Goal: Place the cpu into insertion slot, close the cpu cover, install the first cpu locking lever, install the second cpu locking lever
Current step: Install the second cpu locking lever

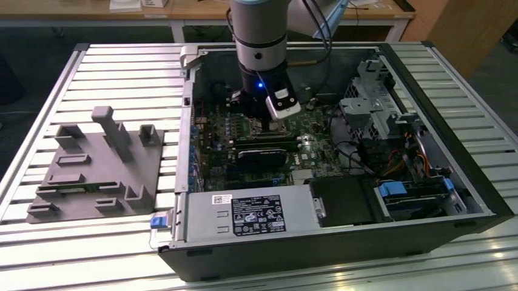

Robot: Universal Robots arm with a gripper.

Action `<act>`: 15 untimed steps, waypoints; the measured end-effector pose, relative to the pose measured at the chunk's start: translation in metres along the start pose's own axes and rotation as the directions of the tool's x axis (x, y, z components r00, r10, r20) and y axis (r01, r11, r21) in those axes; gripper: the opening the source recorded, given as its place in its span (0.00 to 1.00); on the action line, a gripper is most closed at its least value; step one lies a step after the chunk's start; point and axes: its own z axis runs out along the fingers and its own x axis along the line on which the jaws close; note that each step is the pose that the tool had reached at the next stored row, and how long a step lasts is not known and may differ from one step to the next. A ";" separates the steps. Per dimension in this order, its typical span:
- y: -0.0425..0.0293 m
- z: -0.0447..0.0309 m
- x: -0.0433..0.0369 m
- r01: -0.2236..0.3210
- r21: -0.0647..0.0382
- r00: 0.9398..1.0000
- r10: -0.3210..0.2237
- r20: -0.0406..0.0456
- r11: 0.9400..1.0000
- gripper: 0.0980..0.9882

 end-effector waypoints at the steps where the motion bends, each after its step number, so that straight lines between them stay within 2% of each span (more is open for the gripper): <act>1: -0.0005 0.0000 -0.0001 0.000 0.000 1.000 0.000 0.000 1.000 0.01; 7: -0.0045 0.0011 -0.0006 0.000 -0.002 1.000 0.000 0.000 1.000 0.01; 10: -0.0064 0.0034 -0.0003 -0.001 -0.008 1.000 0.001 -0.002 1.000 0.01; 15: -0.0106 0.0068 0.0005 -0.003 -0.023 1.000 0.003 -0.005 1.000 0.01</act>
